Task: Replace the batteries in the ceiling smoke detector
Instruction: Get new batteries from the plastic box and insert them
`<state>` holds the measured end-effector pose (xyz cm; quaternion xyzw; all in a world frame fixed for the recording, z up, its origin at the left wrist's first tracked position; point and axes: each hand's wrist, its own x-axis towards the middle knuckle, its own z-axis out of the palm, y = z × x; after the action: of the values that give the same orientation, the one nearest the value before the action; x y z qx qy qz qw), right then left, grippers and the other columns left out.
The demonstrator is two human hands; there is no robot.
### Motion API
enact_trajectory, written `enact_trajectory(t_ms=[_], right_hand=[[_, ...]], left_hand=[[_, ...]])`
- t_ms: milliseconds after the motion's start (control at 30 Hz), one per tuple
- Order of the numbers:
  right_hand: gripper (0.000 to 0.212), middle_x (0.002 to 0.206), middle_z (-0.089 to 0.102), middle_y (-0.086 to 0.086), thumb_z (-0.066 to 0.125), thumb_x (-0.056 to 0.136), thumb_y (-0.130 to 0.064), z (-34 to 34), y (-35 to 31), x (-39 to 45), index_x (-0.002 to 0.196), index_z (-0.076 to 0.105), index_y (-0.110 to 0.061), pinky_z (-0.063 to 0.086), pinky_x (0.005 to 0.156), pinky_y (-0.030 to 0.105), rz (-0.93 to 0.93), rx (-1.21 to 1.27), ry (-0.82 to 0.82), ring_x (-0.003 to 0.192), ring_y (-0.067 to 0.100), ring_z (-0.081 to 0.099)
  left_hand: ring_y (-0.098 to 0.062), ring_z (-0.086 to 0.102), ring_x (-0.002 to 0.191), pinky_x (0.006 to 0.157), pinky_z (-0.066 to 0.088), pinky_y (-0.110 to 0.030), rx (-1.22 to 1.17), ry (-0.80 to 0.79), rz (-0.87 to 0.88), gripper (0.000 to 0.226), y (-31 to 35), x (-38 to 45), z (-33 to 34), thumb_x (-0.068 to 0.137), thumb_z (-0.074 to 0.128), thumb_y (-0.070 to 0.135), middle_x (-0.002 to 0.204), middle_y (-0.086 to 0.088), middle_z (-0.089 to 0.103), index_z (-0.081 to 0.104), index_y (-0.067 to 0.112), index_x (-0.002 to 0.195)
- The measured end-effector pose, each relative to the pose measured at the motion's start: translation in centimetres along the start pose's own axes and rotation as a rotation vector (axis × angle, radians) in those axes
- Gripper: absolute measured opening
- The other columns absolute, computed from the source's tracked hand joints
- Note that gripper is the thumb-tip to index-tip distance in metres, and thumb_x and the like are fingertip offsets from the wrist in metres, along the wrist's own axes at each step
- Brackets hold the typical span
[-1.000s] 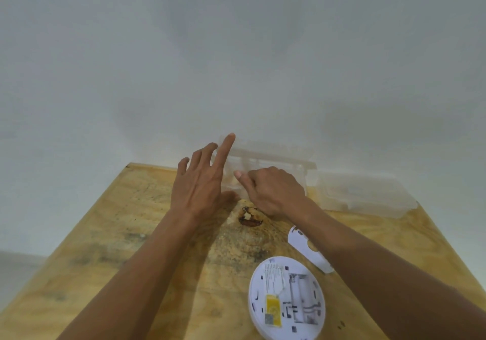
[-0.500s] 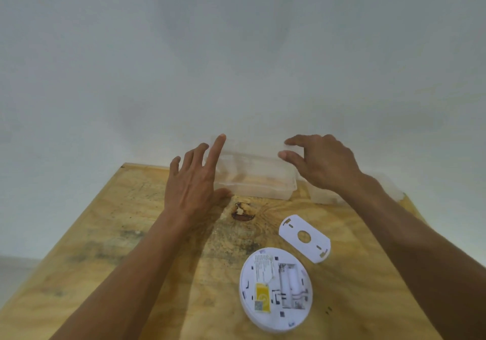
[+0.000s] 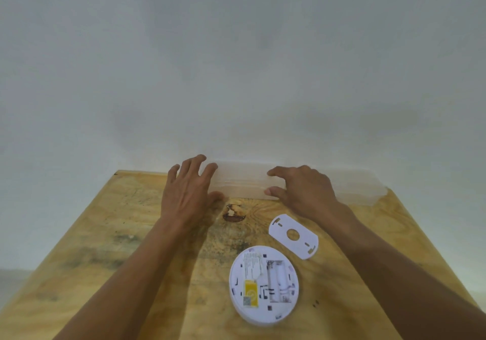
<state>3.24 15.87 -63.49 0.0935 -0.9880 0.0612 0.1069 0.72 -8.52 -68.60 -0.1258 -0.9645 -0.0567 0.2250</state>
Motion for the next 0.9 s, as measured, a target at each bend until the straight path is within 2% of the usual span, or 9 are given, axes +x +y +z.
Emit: enact_trajectory(t_ms=[100,233,400,533,667,733,800,833,900], right_hand=[[0.046,0.121,0.071,0.003,0.051,0.092,-0.06,0.6,-0.2,-0.6,0.133,0.057,-0.039,0.049,0.082,0.035,0.019,0.028,0.02,0.114,0.027,0.063],[0.043,0.12,0.072,0.001,0.048,0.094,-0.06,0.9,-0.4,-0.8,0.128,0.062,-0.038,0.049,0.08,0.035,0.042,0.055,0.076,0.111,0.026,0.064],[0.038,0.111,0.075,0.004,0.048,0.096,-0.055,1.4,-0.6,-1.2,0.12,0.067,-0.033,0.051,0.076,0.037,0.041,0.07,0.094,0.103,0.03,0.067],[0.036,0.106,0.075,0.004,0.045,0.099,-0.051,1.8,-0.8,-1.5,0.117,0.068,-0.029,0.052,0.075,0.037,0.038,0.067,0.102,0.098,0.032,0.068],[0.035,0.11,0.074,0.006,0.048,0.098,-0.051,1.3,-0.9,-1.4,0.121,0.066,-0.032,0.05,0.076,0.038,0.07,0.094,0.062,0.102,0.032,0.067],[0.036,0.115,0.072,0.005,0.055,0.095,-0.05,0.7,-1.0,-1.7,0.125,0.065,-0.032,0.051,0.085,0.04,0.14,0.24,0.017,0.112,0.029,0.063],[0.033,0.104,0.072,0.005,0.063,0.091,-0.043,-0.1,-1.2,-2.3,0.12,0.069,-0.028,0.05,0.085,0.035,0.248,0.519,0.02,0.104,0.024,0.064],[0.029,0.093,0.07,0.004,0.067,0.09,-0.038,-0.7,-1.2,-2.8,0.115,0.07,-0.025,0.049,0.077,0.03,0.32,0.696,0.024,0.091,0.021,0.064],[0.02,0.076,0.059,0.004,0.068,0.09,-0.023,-1.6,-0.8,-4.1,0.107,0.07,-0.012,0.041,0.049,0.024,0.536,1.122,-0.023,0.061,0.017,0.054]], left_hand=[[-0.032,0.053,0.128,0.106,0.04,-0.048,-0.046,0.018,0.037,0.059,0.1,-0.2,0.0,0.083,0.072,0.051,0.138,-0.007,0.059,0.061,0.018,0.131],[-0.03,0.062,0.116,0.101,0.038,-0.039,-0.12,0.083,0.09,0.052,0.0,-0.4,-0.2,0.092,0.048,0.052,0.122,-0.005,0.071,0.071,0.014,0.119],[-0.035,0.065,0.109,0.09,0.051,-0.044,-0.182,0.032,0.095,0.039,-0.1,-0.1,-0.4,0.088,0.06,0.038,0.114,-0.008,0.075,0.077,0.011,0.11],[-0.034,0.065,0.108,0.084,0.053,-0.041,-0.201,0.042,0.08,0.027,0.2,-0.1,-0.7,0.088,0.072,0.028,0.112,-0.008,0.075,0.077,0.01,0.107],[-0.035,0.066,0.107,0.084,0.054,-0.041,-0.168,0.036,0.082,0.024,0.5,-0.1,-1.0,0.088,0.072,0.027,0.111,-0.009,0.076,0.078,0.01,0.105],[-0.035,0.065,0.109,0.087,0.053,-0.042,-0.157,0.014,0.074,0.024,0.7,-0.1,-1.3,0.088,0.074,0.025,0.113,-0.01,0.075,0.077,0.009,0.106],[-0.036,0.064,0.111,0.089,0.052,-0.043,-0.15,-0.001,0.065,0.025,0.9,-0.1,-1.5,0.089,0.072,0.024,0.115,-0.011,0.075,0.076,0.008,0.108],[-0.036,0.063,0.112,0.09,0.051,-0.043,-0.148,-0.007,0.058,0.026,1.0,-0.1,-1.6,0.09,0.071,0.025,0.117,-0.011,0.074,0.076,0.008,0.11],[-0.036,0.062,0.115,0.092,0.05,-0.043,-0.147,-0.018,0.049,0.028,1.2,-0.1,-1.8,0.092,0.07,0.025,0.12,-0.01,0.073,0.075,0.009,0.113]])
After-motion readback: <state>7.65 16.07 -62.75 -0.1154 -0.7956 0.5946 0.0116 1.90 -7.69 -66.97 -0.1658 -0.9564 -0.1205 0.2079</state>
